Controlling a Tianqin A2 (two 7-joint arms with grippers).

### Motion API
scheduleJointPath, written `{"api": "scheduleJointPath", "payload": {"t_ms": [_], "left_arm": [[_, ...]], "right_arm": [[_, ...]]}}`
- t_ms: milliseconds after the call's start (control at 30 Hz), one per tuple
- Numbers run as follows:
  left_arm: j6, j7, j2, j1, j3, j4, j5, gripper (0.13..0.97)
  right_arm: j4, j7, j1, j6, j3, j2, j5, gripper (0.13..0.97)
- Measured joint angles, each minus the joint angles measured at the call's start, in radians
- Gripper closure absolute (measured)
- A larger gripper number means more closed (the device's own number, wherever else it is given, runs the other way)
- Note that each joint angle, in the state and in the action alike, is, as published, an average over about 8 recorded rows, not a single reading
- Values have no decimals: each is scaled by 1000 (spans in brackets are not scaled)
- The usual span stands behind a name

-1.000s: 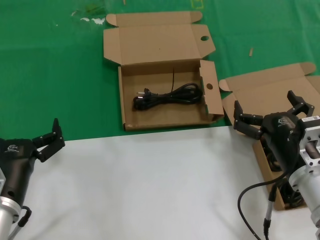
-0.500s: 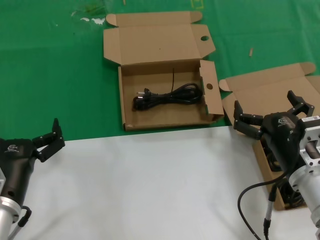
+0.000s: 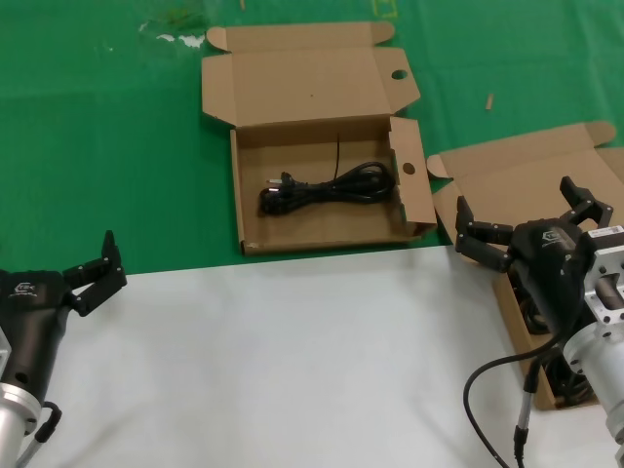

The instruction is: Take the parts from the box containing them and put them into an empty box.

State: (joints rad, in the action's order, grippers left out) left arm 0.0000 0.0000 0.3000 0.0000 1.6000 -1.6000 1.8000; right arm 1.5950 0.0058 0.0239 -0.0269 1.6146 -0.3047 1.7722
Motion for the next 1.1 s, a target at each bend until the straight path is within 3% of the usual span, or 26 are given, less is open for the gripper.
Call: {"api": "scheduleJointPath", "payload": {"t_ms": [1100], "left_arm": [[0,0,0,0,0,0,0,132]], "right_arm": [[0,0,0,0,0,0,0,129]]}}
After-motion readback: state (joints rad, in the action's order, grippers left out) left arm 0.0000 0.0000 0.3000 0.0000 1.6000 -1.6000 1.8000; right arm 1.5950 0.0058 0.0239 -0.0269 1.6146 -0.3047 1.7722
